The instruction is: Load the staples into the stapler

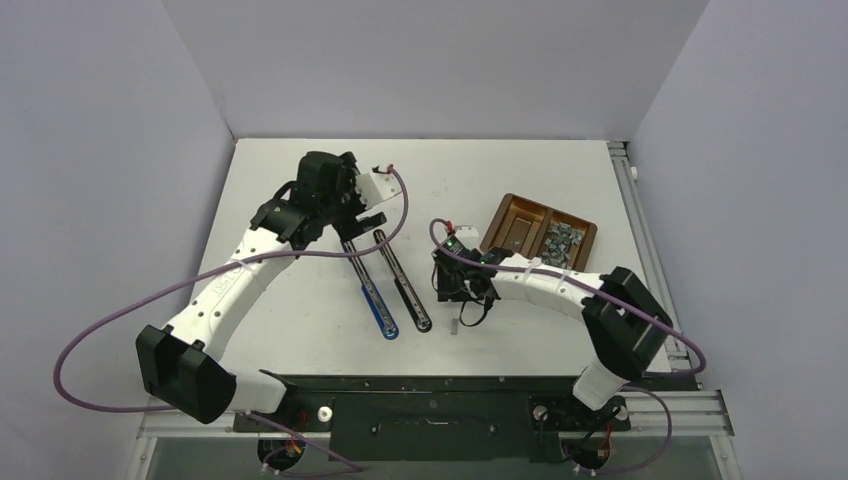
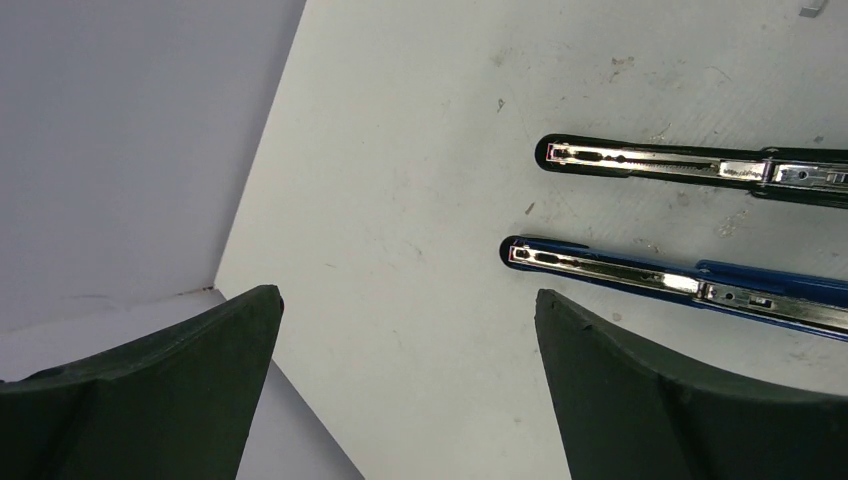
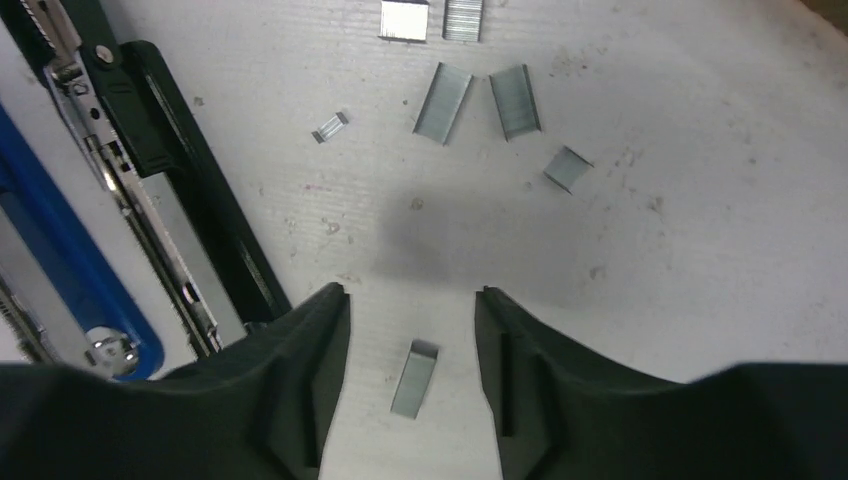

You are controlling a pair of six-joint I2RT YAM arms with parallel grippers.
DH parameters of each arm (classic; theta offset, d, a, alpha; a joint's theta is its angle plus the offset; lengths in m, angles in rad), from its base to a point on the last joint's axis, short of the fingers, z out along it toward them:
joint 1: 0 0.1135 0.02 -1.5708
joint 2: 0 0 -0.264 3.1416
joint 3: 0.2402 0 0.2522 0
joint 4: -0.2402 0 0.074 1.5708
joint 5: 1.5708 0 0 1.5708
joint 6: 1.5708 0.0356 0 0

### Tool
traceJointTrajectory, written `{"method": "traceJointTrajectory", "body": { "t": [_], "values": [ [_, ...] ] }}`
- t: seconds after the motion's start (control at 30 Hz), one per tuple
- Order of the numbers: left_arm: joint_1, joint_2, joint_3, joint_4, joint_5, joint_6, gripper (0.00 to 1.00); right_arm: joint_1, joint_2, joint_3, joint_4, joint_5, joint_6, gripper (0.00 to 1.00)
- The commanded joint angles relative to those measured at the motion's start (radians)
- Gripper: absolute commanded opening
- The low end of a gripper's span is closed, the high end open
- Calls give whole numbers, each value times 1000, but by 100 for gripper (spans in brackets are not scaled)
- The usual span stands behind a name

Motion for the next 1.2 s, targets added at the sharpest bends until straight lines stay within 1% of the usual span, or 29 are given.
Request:
{"method": "traceJointTrajectory", "body": {
  "t": [0.0,0.07,0.23,0.53,0.6,0.7,0.97,1.07,1.17],
  "values": [
    [14,11,73,-109,26,-166,96,15,81,48,116,96,13,42],
    [14,-2,49,-88,27,-175,96,15,120,67,126,118,14,38],
    [13,-18,38,-62,40,-177,96,13,168,72,139,164,37,40],
    [9,-14,56,-61,76,-178,96,3,213,54,206,195,56,57],
    [5,-11,62,-61,76,-180,96,2,221,54,226,203,53,58],
    [-2,-11,65,-63,76,-180,96,-6,243,69,225,220,54,47],
    [-20,-9,69,-60,75,-170,96,-11,265,72,224,242,59,31],
    [-31,-6,75,-60,71,-167,96,-10,274,72,222,240,64,22],
    [-39,-4,80,-65,69,-167,96,-6,267,62,218,244,69,20]
  ]
}}
